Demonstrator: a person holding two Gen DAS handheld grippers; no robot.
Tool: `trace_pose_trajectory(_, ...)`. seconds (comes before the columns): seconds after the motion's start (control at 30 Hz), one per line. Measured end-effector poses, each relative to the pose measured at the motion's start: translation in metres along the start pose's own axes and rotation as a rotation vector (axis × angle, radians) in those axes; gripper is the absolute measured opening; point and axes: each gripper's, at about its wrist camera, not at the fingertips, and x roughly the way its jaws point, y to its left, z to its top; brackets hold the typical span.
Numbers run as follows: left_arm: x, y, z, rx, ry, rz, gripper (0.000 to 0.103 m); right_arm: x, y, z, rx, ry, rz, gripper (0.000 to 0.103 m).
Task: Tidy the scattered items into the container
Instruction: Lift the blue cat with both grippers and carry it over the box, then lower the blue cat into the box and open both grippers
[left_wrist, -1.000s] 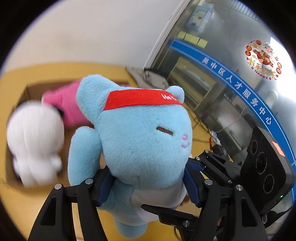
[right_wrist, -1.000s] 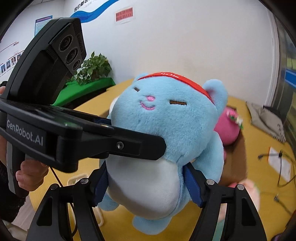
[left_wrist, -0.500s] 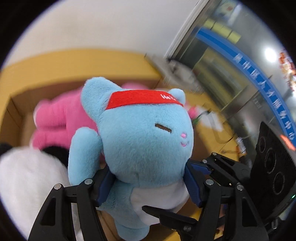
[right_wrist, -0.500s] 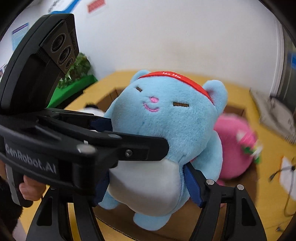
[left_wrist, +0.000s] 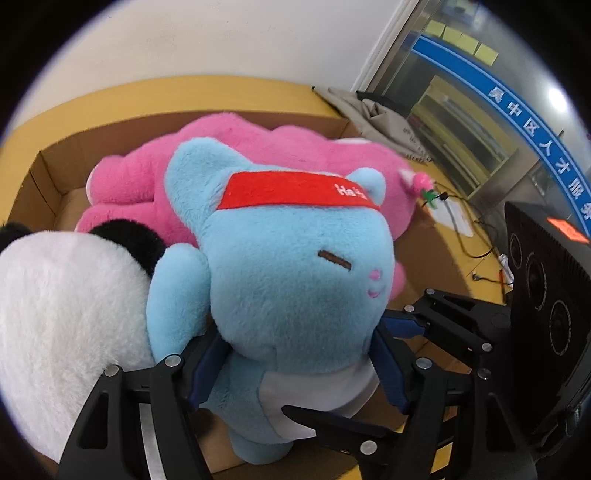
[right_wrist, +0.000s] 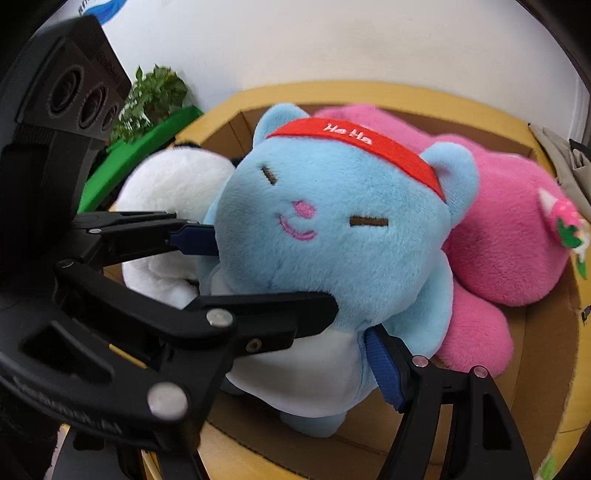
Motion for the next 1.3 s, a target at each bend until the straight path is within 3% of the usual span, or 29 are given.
trace_pose_trajectory(0.13,-0.012,-0.006,0.002,0.015,-0.030,0.035,0.073,0.003,0.000,-0.005,-0.006,0.007,-0.007,0.080)
trace_pose_trajectory(0.27,-0.066,-0.016,0.008,0.071,-0.240,0.174,0.068,0.002,-0.002,-0.016,0.006,-0.004,0.000,0.081)
trace_pose_trajectory(0.37,-0.090,-0.013,0.023,0.042,-0.310,0.170,0.068,0.007,-0.001,-0.020,-0.003,-0.010,-0.015,0.082)
trace_pose_trajectory(0.53,-0.032,0.016,0.051,0.017,-0.157,0.257,0.064,0.003,0.002,-0.031,-0.002,-0.029,-0.030,0.082)
trace_pose_trajectory(0.6,-0.021,0.030,0.050,-0.024,-0.147,0.211,0.066,-0.004,0.003,-0.038,-0.006,-0.034,-0.040,0.082)
trace_pose_trajectory(0.67,-0.021,0.036,0.046,-0.017,-0.146,0.221,0.067,-0.006,0.003,-0.043,-0.007,-0.041,-0.039,0.083)
trace_pose_trajectory(0.77,-0.009,0.033,0.040,0.054,-0.114,0.381,0.065,-0.012,0.006,-0.050,-0.013,-0.054,-0.035,0.090)
trace_pose_trajectory(0.8,-0.004,0.033,0.038,0.067,-0.098,0.437,0.053,-0.018,0.011,-0.052,-0.021,-0.070,-0.040,0.090)
trace_pose_trajectory(0.83,0.001,0.033,0.036,0.076,-0.077,0.487,0.047,-0.024,0.015,-0.055,-0.028,-0.088,-0.040,0.091)
trace_pose_trajectory(0.9,0.001,0.029,0.033,0.101,-0.061,0.527,0.043,-0.043,0.021,-0.059,-0.028,-0.129,-0.017,0.093)
trace_pose_trajectory(1.07,-0.039,0.020,0.023,0.052,-0.124,0.431,0.045,-0.118,0.025,-0.081,0.017,-0.291,-0.009,0.103)
trace_pose_trajectory(1.13,-0.061,0.014,0.013,0.035,-0.170,0.387,0.050,-0.146,0.027,-0.092,0.022,-0.328,-0.021,0.103)
trace_pose_trajectory(1.3,-0.129,-0.008,-0.025,-0.024,-0.328,0.275,0.075,-0.170,0.036,-0.093,0.010,-0.361,-0.124,0.103)
